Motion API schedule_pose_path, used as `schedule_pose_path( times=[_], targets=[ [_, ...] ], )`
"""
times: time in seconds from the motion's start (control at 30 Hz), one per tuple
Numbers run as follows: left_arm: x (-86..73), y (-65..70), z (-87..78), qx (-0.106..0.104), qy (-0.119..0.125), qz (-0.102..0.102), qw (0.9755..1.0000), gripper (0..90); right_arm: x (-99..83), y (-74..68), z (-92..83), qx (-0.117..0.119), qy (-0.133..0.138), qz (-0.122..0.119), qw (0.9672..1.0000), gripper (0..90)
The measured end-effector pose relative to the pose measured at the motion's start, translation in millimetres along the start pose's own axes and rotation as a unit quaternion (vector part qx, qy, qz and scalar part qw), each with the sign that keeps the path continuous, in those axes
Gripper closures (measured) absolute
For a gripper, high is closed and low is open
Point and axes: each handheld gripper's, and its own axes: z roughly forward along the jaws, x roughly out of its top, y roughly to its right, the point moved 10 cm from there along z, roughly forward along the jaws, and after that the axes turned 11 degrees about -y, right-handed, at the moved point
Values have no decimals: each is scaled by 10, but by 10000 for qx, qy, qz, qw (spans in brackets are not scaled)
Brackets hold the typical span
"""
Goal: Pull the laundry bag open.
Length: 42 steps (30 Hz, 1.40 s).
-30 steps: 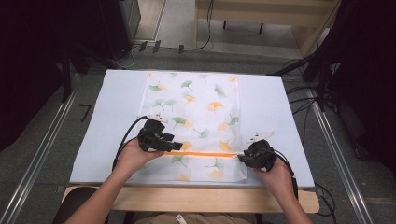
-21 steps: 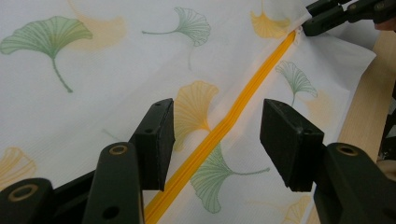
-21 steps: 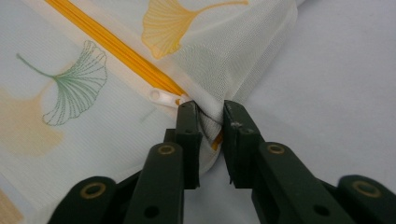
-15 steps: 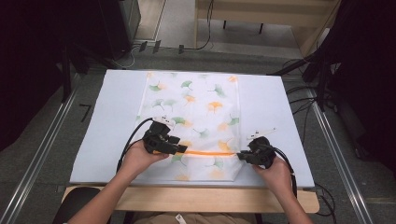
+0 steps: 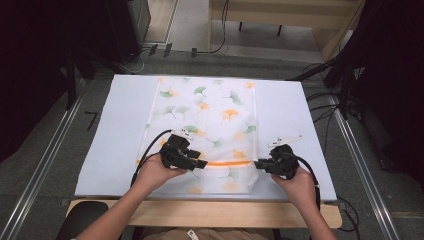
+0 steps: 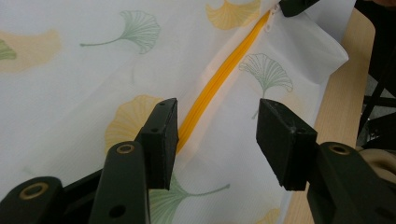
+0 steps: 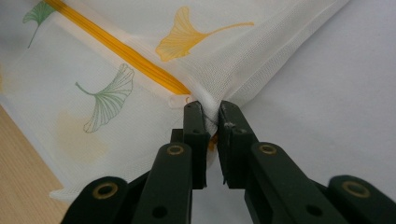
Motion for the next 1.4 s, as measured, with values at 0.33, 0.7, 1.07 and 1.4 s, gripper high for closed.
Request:
schedule_pose_path(
  times=[0.33,0.7,1.07,1.4],
  targets=[
    [126,198,155,-108,-4,198,9997,500,53,-48,-73,95,65,-57,9999,846],
    [293,394,365,-109,-155,491,9986,539,90,-75,-90,135,74,-175,9997,848],
    [441,512,461,-155,-106,653,9977,594,102,-82,-106,147,118,-205,9996,848],
    [537,570,580,-181,-172,614,9978,636,112,-111,-119,148,154,-249,9995,848]
  ],
)
